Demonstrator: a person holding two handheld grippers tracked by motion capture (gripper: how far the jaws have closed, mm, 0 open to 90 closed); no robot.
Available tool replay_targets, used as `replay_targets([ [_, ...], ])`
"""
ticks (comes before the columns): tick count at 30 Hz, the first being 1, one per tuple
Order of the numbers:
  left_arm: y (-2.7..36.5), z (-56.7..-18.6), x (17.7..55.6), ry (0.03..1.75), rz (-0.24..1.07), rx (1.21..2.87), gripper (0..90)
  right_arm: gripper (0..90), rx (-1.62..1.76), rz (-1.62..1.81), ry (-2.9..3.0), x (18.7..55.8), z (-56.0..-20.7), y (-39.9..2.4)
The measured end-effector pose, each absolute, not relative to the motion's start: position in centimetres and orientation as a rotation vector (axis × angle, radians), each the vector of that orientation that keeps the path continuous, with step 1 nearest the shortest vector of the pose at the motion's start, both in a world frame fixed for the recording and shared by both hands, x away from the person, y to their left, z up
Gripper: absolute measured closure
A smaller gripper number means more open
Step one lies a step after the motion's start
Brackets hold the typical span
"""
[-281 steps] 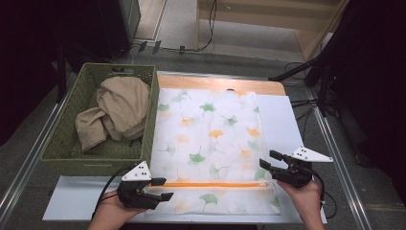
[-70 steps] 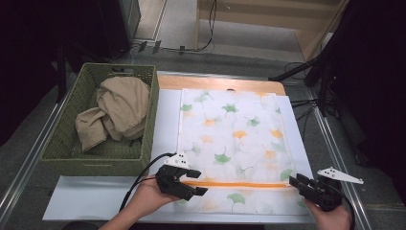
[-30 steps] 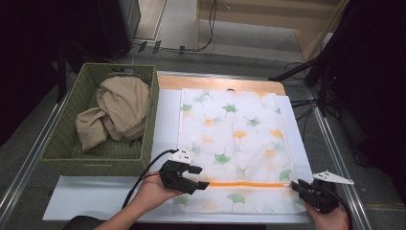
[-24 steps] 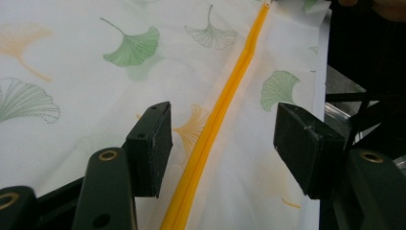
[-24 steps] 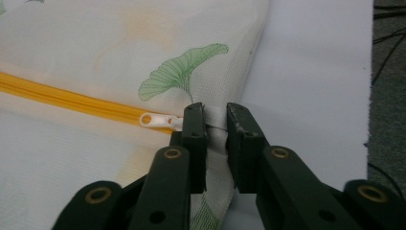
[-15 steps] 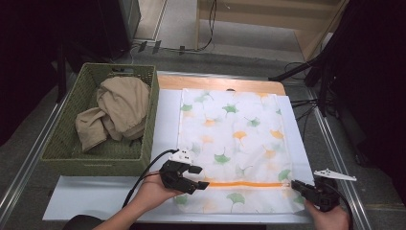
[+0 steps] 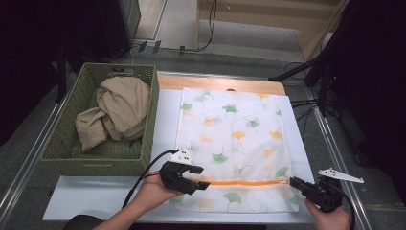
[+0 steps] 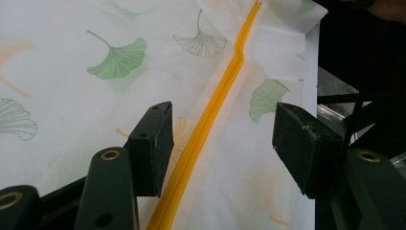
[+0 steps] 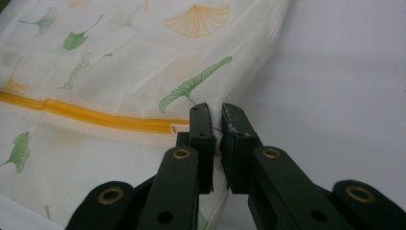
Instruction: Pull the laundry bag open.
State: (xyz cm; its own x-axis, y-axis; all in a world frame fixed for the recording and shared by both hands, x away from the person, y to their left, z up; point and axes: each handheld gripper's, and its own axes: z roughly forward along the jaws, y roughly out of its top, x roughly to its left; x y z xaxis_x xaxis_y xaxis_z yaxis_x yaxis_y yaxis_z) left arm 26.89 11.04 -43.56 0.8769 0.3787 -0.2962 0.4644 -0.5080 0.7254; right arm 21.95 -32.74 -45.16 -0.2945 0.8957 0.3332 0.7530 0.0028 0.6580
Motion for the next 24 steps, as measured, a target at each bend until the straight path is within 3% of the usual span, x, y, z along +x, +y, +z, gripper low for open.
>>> replay_targets([
  [24, 10.5, -43.9, 26.7, 0.598, -0.156, 2.164, 41.4, 84.8, 1.612, 1.335, 2.19, 22.6, -43.6, -27.6],
])
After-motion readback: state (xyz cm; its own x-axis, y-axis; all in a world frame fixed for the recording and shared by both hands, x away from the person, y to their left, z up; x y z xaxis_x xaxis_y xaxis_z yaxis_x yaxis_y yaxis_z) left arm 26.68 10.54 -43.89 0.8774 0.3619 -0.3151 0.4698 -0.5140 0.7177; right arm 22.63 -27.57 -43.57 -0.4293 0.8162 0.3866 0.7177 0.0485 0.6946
